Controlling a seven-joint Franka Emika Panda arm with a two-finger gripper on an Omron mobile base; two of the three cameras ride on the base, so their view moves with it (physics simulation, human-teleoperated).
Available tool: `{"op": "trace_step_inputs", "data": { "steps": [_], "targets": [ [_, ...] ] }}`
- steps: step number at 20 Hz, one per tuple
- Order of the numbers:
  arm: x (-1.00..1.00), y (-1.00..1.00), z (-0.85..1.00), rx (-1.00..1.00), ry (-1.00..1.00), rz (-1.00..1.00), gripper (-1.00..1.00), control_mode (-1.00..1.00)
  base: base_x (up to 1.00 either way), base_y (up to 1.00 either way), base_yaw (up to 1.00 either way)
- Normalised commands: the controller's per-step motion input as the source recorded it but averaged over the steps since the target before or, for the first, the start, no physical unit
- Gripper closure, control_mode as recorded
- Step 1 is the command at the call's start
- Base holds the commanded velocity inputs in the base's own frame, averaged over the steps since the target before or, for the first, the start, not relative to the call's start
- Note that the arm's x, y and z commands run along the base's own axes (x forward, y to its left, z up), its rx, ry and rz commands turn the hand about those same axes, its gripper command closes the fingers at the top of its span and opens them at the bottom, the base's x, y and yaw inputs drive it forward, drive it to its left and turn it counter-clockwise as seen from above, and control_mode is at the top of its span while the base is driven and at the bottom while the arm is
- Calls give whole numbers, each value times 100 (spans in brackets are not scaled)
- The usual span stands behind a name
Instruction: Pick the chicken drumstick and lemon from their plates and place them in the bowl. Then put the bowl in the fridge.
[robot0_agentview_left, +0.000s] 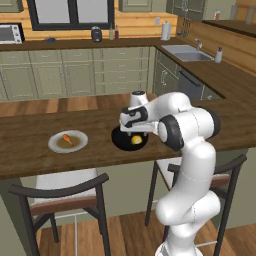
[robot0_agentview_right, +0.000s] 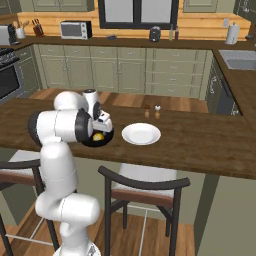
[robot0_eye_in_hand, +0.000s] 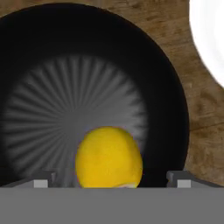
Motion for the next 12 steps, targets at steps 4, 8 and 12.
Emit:
{"op": "trace_step_inputs", "data": {
  "steps": [4,8,12],
  "targets": [
    [-22,17,54,0,-6,0,-100,-100,0,0,0],
    [-47,47,45,0,-11,6,-100,-100,0,0,0],
    [-51,66,26,0,-15,14,-100,-100,0,0,0]
  ]
}}
